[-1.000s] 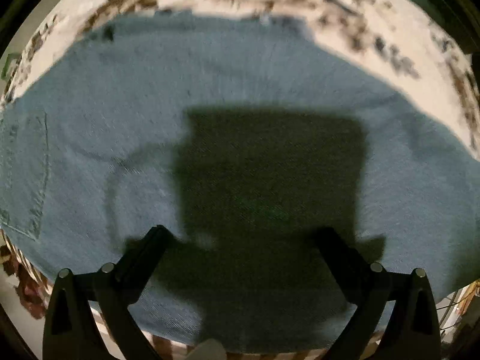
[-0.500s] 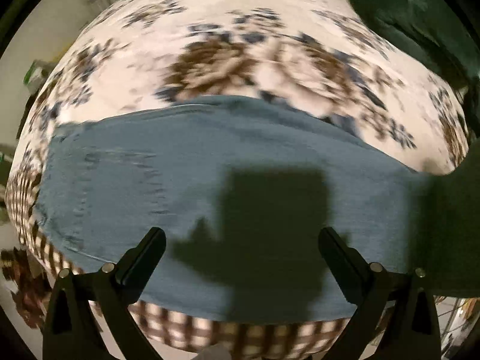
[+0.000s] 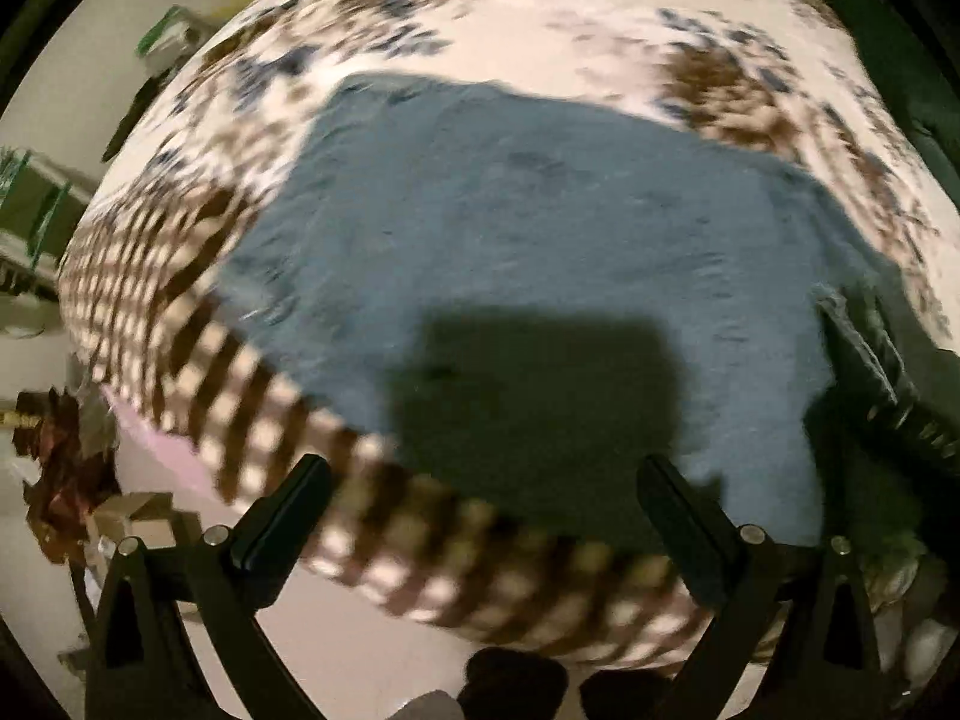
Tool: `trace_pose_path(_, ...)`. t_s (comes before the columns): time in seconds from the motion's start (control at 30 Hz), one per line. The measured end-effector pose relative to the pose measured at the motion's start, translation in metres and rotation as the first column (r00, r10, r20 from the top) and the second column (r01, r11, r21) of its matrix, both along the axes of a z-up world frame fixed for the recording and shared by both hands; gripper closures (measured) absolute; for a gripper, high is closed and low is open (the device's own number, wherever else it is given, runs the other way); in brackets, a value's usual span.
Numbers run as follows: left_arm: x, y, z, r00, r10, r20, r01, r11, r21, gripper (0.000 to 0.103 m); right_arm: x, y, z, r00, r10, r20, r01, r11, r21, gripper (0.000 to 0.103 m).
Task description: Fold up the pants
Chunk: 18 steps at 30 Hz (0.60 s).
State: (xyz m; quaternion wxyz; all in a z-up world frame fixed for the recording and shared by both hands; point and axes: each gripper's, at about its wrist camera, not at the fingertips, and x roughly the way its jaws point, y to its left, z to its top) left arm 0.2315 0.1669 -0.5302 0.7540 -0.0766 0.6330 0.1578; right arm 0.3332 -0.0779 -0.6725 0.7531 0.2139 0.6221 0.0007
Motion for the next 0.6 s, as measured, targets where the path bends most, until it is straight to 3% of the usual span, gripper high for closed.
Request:
trace_pose_path(0.07,-0.011,0.019,-0.004,0.999,0.042,-0.016,-0.042,0.999,-0.010,0.000,-0.001,0.019,0.005,0.998,0.064,0.005,-0.065,0.996,0.060,0.035)
trace_pose_path(0.13,-0.018,0.032,-0.006,0.997,0.076,-0.030,-0.077,0.997,-0.012,0.000,-0.003,0.029,0.010,0.992,0.125,-0.027,-0.115,0.965,0.234,0.036)
trace_pose_path(0.17,-0.021,0.038,-0.005,0.995,0.094,-0.031,-0.095,0.995,-0.011,0.000,-0.006,0.025,0.017,0.993,0.115,-0.032,-0.101,0.951,0.291,0.036)
trace_pose_path(0.27,-0.023,0.047,0.001,0.990,0.139,-0.021,-0.140,0.988,-0.059,0.000,-0.017,-0.007,0.041,1.000,0.012,0.000,-0.011,0.942,0.335,0.036)
trace_pose_path(0.33,-0.016,0.043,0.006,0.986,0.169,-0.006,-0.168,0.976,-0.138,0.000,-0.024,-0.036,0.059,0.999,-0.022,0.028,0.013,0.964,0.266,0.036)
trace_pose_path(0.43,0.008,0.014,0.015,0.987,0.154,0.043,-0.137,0.955,-0.264,0.000,-0.032,-0.071,0.068,0.999,-0.040,0.029,0.037,0.993,0.113,0.036)
trace_pose_path(0.5,0.035,-0.019,0.012,0.994,0.101,0.050,-0.078,0.937,-0.340,0.000,-0.027,-0.095,0.063,0.999,-0.054,-0.005,0.054,0.998,0.021,0.036)
trace_pose_path(0.6,0.076,-0.071,-0.010,0.999,-0.016,0.041,0.031,0.925,-0.379,0.000,-0.037,-0.127,0.052,0.992,-0.108,-0.058,0.105,0.993,-0.054,0.035)
